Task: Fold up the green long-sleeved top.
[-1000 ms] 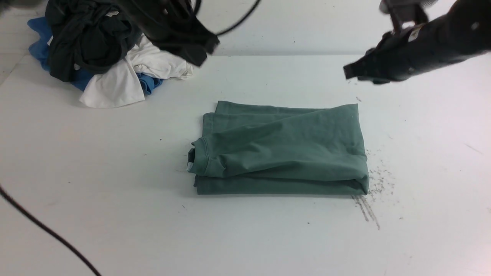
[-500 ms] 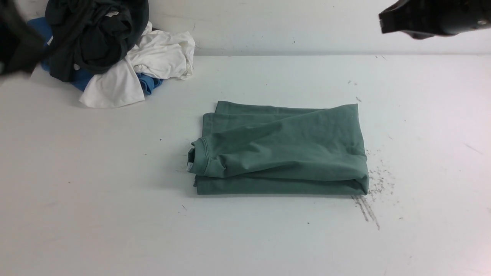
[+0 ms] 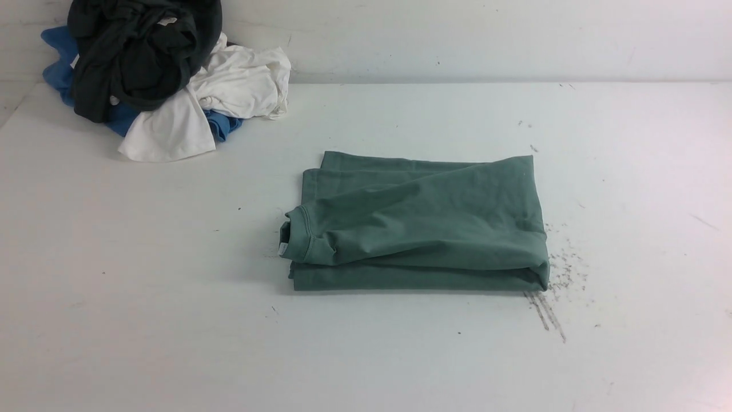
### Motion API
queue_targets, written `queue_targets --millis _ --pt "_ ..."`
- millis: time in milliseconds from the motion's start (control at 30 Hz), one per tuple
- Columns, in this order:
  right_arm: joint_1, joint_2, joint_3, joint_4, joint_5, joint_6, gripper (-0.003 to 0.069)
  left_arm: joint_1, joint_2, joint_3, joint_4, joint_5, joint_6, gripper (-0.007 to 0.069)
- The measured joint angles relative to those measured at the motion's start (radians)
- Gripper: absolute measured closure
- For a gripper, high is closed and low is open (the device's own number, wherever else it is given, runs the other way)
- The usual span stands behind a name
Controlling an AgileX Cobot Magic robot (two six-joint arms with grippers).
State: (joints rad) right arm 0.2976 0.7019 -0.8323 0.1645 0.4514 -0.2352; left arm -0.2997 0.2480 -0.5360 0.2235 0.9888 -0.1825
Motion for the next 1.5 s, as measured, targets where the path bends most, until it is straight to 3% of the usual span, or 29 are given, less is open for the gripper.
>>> queue_targets --millis 300,1267,1500 --pt "0.000 -0.208 0.121 0.000 -0.068 0.005 0.0673 0.000 -0.038 0.041 0.006 -0.054 -0.004 0.0632" --pt "0.000 -0.245 0.125 0.000 -0.055 0.009 0.0673 0.000 -0.039 0.041 0.006 -0.053 -0.004 0.0632" --pt "-0.007 -0.348 0.276 0.018 -0.064 0.016 0.0673 0.000 -0.039 0.041 0.006 -0.053 -0.004 0.0632"
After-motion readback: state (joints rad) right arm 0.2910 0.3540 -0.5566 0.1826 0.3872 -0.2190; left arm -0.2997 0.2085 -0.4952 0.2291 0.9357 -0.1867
